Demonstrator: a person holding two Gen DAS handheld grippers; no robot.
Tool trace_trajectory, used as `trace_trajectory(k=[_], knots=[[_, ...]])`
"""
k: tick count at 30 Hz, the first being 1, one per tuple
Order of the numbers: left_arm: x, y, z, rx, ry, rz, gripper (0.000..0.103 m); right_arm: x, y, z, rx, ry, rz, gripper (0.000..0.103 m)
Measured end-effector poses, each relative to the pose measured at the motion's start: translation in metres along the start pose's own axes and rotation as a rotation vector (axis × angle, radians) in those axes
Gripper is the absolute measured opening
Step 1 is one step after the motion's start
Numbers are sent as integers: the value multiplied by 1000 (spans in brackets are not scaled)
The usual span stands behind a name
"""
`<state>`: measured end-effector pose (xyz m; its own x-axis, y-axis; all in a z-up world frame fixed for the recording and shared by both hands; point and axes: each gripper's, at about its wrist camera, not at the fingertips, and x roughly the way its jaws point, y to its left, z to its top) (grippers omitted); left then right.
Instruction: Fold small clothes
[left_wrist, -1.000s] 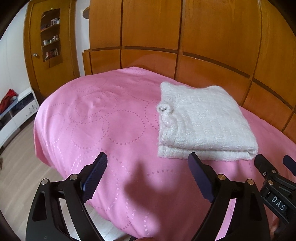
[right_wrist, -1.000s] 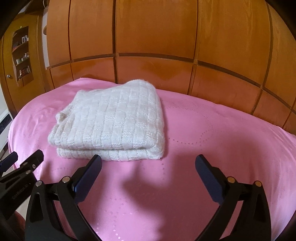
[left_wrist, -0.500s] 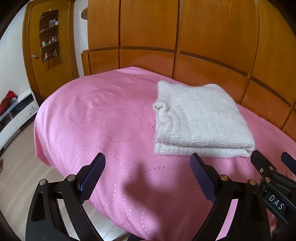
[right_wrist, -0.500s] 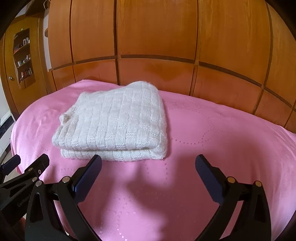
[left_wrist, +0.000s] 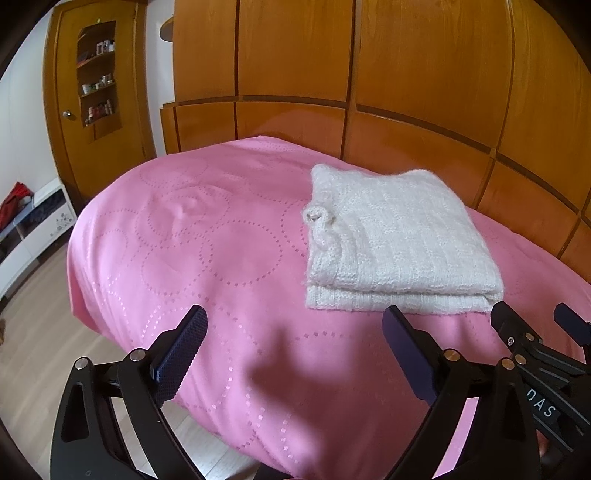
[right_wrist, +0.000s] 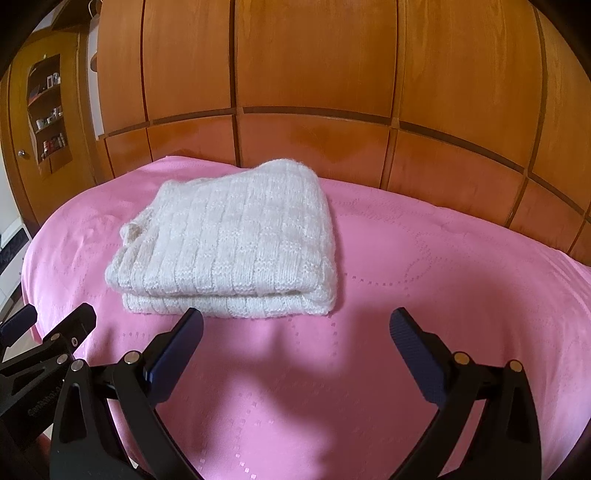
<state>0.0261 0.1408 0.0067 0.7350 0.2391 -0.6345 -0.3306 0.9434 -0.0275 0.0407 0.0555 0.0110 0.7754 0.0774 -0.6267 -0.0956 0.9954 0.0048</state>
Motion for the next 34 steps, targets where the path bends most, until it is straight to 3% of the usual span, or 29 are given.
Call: trace_trajectory(k=[21,28,31,34], knots=[[0,0,-1,-8,2,1,97,3,0,-2,6,9,6,101],[6,3,-2,-33,38,6,97,7,-3,-3,6,22,8,101],[8,4,-3,-41,47,17,97,7,-21,0,27,17,2,101],[10,3,-4,-34,55,17,97,8,-69,3,88,24,-56,101]])
